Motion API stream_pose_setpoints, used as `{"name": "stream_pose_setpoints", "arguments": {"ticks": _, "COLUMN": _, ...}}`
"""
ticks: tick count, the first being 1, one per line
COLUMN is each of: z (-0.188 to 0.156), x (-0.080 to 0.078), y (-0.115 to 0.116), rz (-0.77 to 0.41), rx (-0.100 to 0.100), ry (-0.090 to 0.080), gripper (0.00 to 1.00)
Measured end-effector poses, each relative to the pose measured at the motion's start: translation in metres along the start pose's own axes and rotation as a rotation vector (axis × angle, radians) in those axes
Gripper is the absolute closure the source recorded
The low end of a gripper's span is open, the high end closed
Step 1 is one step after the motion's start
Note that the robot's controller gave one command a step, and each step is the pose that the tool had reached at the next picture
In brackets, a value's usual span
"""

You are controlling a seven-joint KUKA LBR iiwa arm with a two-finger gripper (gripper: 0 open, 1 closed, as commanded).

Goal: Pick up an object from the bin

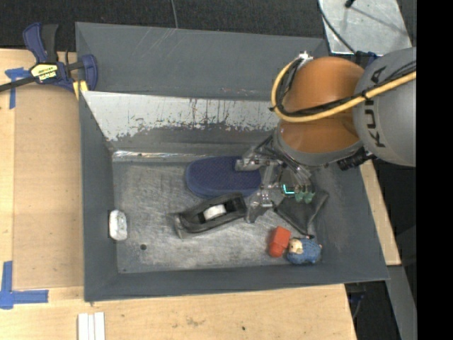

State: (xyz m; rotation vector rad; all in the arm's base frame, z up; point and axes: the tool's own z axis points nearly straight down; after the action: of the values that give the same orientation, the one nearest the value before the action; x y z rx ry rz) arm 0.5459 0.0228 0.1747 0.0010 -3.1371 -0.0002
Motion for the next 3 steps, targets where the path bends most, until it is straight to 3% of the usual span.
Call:
{"name": "stream_pose_setpoints", "arguments": {"ticks": 1, "z": 0.04, "x": -0.019, "y": 0.013, "rz": 0.028, "rx": 0.002, "ry": -0.011, "gripper": 0.0}}
{"name": "stream_pose_setpoints", "arguments": {"ticks": 2, "z": 0.02, "x": 0.006, "y": 0.01, "rz": 0.323, "rx": -0.001, "ry": -0.005, "gripper": 0.0}}
{"name": "stream_pose_setpoints", "arguments": {"ticks": 3, "z": 0.076, "x": -0.012, "y": 0.05, "rz": 0.389, "rx": -0.027, "ry": -0.011, "gripper": 0.0}}
